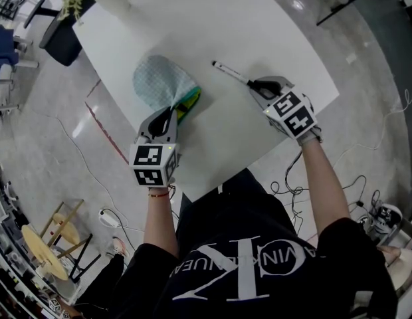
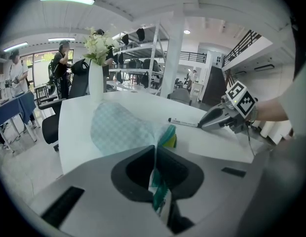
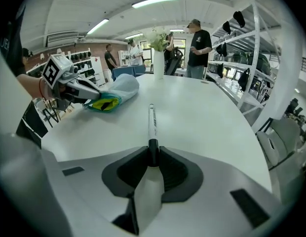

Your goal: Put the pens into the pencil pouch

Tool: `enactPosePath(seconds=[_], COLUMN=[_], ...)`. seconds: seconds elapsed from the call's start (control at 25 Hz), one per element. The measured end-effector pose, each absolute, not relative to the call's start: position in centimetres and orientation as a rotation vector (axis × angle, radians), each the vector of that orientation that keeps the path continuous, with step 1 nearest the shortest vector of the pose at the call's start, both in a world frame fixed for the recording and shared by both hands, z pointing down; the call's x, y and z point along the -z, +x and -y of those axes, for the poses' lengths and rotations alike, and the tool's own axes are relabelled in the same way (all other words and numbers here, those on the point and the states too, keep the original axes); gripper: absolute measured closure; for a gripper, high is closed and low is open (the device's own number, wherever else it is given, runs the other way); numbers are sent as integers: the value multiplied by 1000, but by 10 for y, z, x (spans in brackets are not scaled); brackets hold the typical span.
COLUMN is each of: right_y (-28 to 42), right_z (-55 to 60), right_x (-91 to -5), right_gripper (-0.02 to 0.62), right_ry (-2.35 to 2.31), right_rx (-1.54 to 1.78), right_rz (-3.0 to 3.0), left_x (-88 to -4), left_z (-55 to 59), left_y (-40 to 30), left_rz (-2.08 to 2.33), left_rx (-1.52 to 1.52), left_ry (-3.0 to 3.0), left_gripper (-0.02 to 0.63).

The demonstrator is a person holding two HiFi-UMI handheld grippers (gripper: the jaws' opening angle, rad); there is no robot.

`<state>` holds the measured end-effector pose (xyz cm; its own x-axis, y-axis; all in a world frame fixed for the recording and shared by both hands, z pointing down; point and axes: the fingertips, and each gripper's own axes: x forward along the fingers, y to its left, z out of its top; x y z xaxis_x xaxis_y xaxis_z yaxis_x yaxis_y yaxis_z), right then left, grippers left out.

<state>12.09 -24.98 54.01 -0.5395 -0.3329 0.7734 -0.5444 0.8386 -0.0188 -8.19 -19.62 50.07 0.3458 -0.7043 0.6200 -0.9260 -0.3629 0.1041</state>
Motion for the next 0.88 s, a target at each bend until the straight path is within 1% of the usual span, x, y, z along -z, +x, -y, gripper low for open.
enactPosePath(seconds=[0.36, 0.88], right_y=[97, 56], right_z=[229, 173], right_x=[-520, -490], right_gripper=[514, 512], right_ry=[663, 511], right_rx=[-450, -462], right_rz=[2297, 2372], left_x=[-501, -489], left_z=[194, 195], left_y=[-87, -92], left_rz=[1437, 1460], left_rx=[-681, -652], left_ry=[2195, 2212], left_gripper=[588, 588])
